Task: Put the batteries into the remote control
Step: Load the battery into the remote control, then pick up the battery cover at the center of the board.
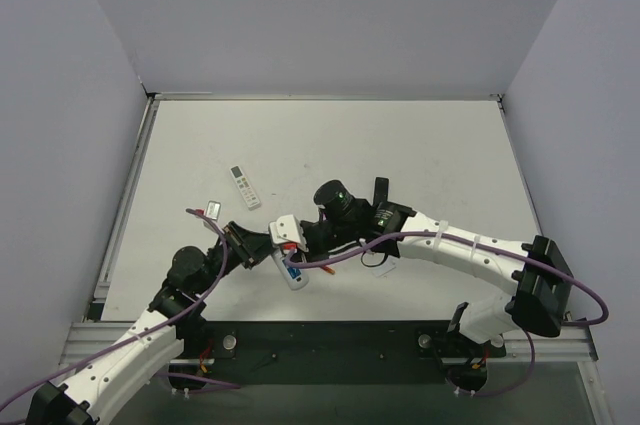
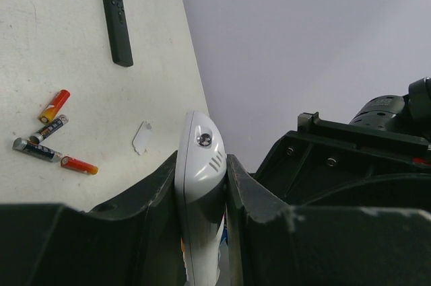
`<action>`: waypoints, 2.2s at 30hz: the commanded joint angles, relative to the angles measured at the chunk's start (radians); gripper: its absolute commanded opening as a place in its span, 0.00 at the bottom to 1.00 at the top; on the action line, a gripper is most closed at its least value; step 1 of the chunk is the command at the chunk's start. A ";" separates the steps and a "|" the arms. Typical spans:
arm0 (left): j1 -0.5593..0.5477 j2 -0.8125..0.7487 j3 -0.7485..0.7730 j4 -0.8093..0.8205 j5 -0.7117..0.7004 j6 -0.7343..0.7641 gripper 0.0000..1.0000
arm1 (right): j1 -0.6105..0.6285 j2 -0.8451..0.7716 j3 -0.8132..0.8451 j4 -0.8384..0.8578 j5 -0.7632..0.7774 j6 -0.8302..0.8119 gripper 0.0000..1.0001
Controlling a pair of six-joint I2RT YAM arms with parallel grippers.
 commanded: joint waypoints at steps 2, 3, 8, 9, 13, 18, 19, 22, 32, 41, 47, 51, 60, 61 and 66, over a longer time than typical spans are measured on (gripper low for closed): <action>0.002 -0.045 0.008 0.238 -0.047 -0.112 0.00 | -0.002 -0.026 -0.066 0.030 -0.040 0.018 0.12; 0.002 -0.051 0.001 0.252 -0.063 -0.120 0.00 | 0.000 -0.029 -0.074 0.033 -0.041 0.019 0.12; 0.003 -0.099 -0.003 0.264 -0.101 -0.147 0.00 | 0.000 -0.051 -0.123 0.038 -0.036 0.024 0.12; 0.003 -0.105 -0.003 0.264 -0.112 -0.150 0.00 | 0.000 -0.054 -0.129 0.041 -0.032 0.024 0.12; 0.003 -0.119 0.003 0.264 -0.120 -0.167 0.00 | -0.002 -0.068 -0.172 0.059 -0.023 0.019 0.12; 0.003 -0.119 0.021 0.264 -0.113 -0.166 0.00 | 0.001 -0.077 -0.215 0.072 0.022 0.024 0.13; 0.003 -0.117 0.026 0.263 -0.109 -0.163 0.00 | 0.003 -0.080 -0.221 0.072 0.048 0.024 0.14; 0.003 -0.119 0.035 0.244 -0.098 -0.153 0.00 | 0.009 -0.091 -0.239 0.075 0.112 0.011 0.18; 0.003 -0.117 0.041 0.205 -0.081 -0.123 0.00 | 0.046 -0.111 -0.244 0.086 0.207 0.022 0.21; 0.003 -0.134 0.029 -0.016 -0.101 0.110 0.00 | 0.050 -0.227 -0.221 0.199 0.289 0.260 0.27; 0.003 -0.125 -0.020 -0.046 -0.123 0.152 0.00 | 0.030 -0.321 -0.206 0.124 0.502 0.495 0.43; 0.003 -0.114 -0.028 -0.047 -0.124 0.158 0.00 | 0.018 -0.359 -0.200 -0.073 0.681 0.666 0.66; 0.005 -0.080 -0.029 -0.059 -0.120 0.163 0.00 | -0.153 -0.336 -0.282 -0.440 0.875 1.059 0.68; 0.005 -0.076 -0.029 -0.061 -0.118 0.163 0.00 | -0.190 -0.333 -0.295 -0.456 0.866 1.108 0.68; 0.006 -0.068 -0.026 -0.078 -0.113 0.172 0.00 | -0.428 -0.263 -0.361 -0.470 0.754 1.140 0.62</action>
